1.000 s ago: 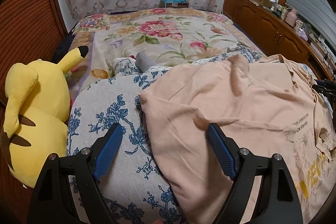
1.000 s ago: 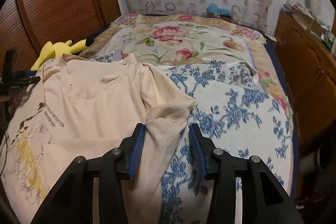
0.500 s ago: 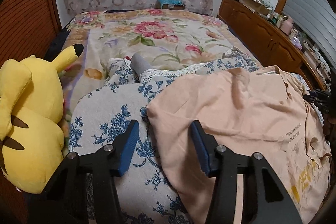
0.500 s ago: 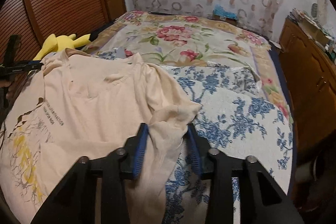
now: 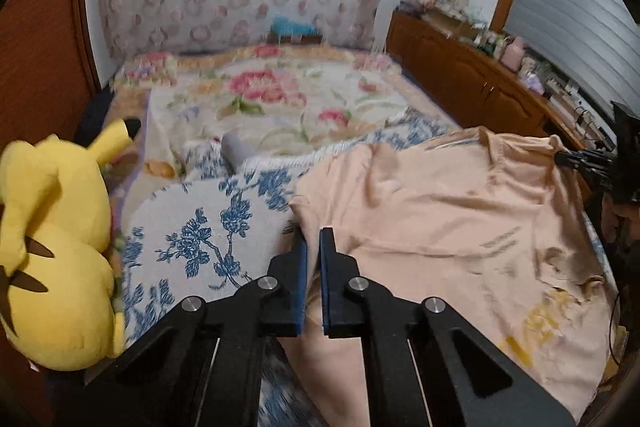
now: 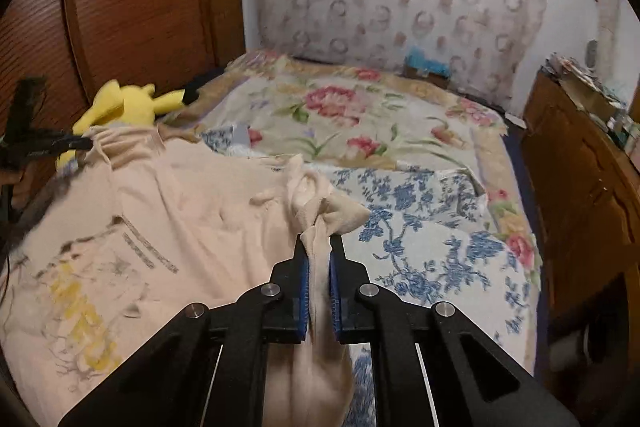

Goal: Fold small clothes
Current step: 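Grasp the shirt edge with the left gripper while the right gripper grasps another edge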

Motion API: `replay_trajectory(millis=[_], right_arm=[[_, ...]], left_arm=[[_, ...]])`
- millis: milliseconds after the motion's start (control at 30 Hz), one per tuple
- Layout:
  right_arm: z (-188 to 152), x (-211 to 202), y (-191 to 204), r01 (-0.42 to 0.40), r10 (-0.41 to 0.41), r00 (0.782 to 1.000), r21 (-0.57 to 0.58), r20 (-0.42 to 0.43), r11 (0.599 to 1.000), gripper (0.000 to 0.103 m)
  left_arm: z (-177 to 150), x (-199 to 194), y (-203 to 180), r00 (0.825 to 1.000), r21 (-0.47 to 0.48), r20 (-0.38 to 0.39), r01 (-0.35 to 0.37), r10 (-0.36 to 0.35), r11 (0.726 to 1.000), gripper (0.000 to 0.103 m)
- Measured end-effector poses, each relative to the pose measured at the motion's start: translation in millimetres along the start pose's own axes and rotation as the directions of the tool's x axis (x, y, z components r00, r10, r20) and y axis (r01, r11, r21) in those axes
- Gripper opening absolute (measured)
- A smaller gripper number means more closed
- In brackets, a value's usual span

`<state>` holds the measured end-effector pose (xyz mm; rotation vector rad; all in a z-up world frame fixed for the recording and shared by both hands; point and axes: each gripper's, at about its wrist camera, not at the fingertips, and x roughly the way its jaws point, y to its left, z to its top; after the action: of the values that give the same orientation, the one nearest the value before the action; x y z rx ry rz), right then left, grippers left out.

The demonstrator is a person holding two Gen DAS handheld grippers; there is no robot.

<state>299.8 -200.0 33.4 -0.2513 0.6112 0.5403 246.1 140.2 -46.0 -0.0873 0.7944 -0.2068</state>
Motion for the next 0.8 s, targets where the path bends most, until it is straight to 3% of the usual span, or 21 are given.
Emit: replay_trajectory(millis=[133, 267, 633, 800], right_arm=[[-9, -34, 4, 0.007, -0.009, 0.998, 0.023, 0.055, 1.000, 0.008], [-28, -68, 16, 0.004, -0.007, 0.995, 0.038, 0.095, 0.999, 0.008], [-108, -137, 44, -0.039, 0.026, 0.989, 0.093, 0.144, 0.995, 0.008], [-135, -174, 50, -0.021, 0.010, 0.991, 0.080, 0.133, 0.997, 0.008]], left_arm=[[-10, -39, -20, 0.998, 0.031, 0.059, 0.025, -0.027, 0.999, 0.006], [-34, -69, -38, 0.997, 0.081, 0.072, 0.022, -0.028, 0.996, 0.006], [-103, -136, -53, 0.988, 0.021, 0.152, 0.017, -0.020, 1.000, 0.006], [-124, -162, -55, 0.986, 0.011, 0.169, 0.003, -0.005, 1.000, 0.006]])
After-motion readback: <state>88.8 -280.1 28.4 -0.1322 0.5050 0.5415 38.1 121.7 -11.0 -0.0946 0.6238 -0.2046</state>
